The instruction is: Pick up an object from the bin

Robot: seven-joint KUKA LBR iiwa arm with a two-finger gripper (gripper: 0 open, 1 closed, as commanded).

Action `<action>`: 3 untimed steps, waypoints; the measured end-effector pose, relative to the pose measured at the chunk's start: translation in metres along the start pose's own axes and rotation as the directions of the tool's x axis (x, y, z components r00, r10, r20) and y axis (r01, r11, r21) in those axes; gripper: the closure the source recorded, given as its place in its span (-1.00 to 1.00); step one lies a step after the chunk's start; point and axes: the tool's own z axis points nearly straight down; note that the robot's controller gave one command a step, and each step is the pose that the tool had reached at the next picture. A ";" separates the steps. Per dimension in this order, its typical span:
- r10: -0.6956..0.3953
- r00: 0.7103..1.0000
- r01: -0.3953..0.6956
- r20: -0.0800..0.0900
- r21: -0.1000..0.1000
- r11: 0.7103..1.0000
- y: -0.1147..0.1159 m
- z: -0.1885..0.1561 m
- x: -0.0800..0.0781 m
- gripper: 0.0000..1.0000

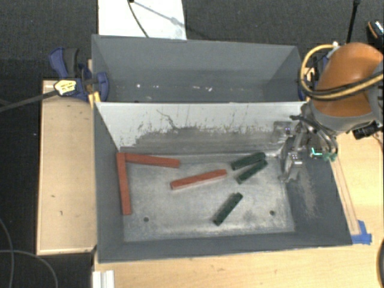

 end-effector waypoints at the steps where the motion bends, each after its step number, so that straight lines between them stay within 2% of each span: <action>1: 0.142 0.990 -0.142 0.001 -0.003 0.990 0.057 0.096 0.010 -1.00; 2: 0.105 0.994 -0.105 0.009 -0.003 0.994 0.116 0.100 0.003 -1.00; 3: 0.106 0.994 -0.106 0.006 0.000 0.994 0.112 0.101 0.003 1.00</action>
Offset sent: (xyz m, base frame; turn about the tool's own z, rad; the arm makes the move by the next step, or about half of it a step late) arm -0.0091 0.0542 -0.0926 0.1443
